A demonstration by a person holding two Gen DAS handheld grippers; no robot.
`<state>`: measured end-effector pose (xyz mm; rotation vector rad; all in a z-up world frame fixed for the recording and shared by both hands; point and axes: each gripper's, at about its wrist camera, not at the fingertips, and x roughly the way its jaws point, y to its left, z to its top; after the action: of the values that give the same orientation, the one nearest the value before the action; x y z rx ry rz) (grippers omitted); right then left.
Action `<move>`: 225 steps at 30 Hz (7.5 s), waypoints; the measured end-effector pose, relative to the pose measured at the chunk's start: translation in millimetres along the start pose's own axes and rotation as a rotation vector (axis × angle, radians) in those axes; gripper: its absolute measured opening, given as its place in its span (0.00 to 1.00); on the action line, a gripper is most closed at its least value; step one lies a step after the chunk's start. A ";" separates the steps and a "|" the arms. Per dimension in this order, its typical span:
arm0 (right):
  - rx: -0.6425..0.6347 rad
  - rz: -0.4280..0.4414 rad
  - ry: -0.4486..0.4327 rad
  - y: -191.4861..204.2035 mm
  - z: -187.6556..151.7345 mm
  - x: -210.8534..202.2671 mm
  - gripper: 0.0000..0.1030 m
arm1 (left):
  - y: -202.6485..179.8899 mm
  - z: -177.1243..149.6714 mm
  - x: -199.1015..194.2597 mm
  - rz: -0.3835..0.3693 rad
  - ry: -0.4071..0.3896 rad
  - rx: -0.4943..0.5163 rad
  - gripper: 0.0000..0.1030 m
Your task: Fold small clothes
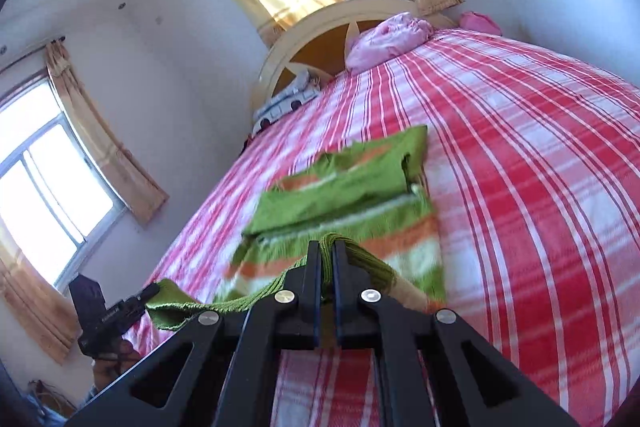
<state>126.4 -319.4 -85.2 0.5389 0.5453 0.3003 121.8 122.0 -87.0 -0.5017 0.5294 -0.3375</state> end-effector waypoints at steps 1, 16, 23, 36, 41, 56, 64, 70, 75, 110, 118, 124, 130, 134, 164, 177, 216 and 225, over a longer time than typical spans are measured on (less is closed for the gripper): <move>0.008 0.002 -0.003 -0.8 4.3 3.2 0.04 | 1.8 2.7 2.8 -0.006 0.001 -0.012 0.13; -0.008 0.006 -0.041 -0.5 75.6 56.1 0.04 | -1.9 67.5 46.8 0.003 -0.026 0.018 0.13; -0.030 -0.015 -0.069 -2.9 106.6 72.6 0.04 | -8.0 96.0 74.4 0.003 -0.033 0.054 0.13; -0.015 -0.040 -0.071 -24.2 150.2 118.9 0.04 | -3.3 135.6 131.5 0.005 -0.020 0.053 0.12; -0.001 -0.065 -0.051 -37.0 169.2 148.5 0.04 | 7.4 151.5 166.3 0.042 0.009 0.056 0.12; 0.091 -0.188 0.106 -115.2 173.2 254.6 0.04 | 48.8 162.5 265.0 0.154 0.120 0.056 0.05; 0.081 -0.232 0.156 -131.4 175.7 295.4 0.04 | 30.6 144.6 285.8 0.265 0.227 0.278 0.38; 0.010 -0.234 0.226 -125.4 171.9 310.4 0.06 | 23.8 147.1 318.9 0.303 0.315 0.352 0.60; -0.016 -0.215 0.184 -129.9 176.0 290.4 0.68 | 41.8 139.5 340.0 0.320 0.389 0.290 0.36; -0.218 -0.404 0.278 -125.7 166.1 351.0 0.07 | 84.3 150.8 323.5 0.370 0.260 0.109 0.18; -0.294 -0.410 0.163 -76.4 162.3 287.1 0.75 | 47.6 140.5 258.7 0.372 0.132 0.181 0.32; -0.346 -0.180 0.251 -12.2 111.3 264.8 0.75 | 22.5 100.3 234.9 0.343 0.177 0.255 0.57; -0.432 -0.257 0.394 0.9 38.3 282.8 0.76 | 43.0 61.7 231.4 0.454 0.294 0.240 0.60; -0.551 -0.333 0.386 10.5 17.5 275.7 0.76 | 57.9 60.6 223.0 0.419 0.300 0.165 0.68; -0.479 -0.382 0.353 54.7 -8.8 305.2 0.80 | 61.9 42.2 206.0 0.458 0.274 0.148 0.71; -0.532 -0.239 0.339 105.6 -6.9 332.8 0.80 | 81.4 43.7 175.1 0.444 0.168 0.009 0.73; -1.223 -0.232 0.295 230.7 -125.7 361.3 0.64 | 148.8 98.3 164.4 0.279 0.248 0.028 0.81; -1.237 -0.263 0.255 230.3 -125.8 365.7 0.55 | 151.0 128.1 223.0 0.026 0.277 -0.069 0.81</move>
<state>324.8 68.8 -197.4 -0.7713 0.5622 0.3939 400.7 198.1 -159.7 -0.5174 0.8179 -0.3674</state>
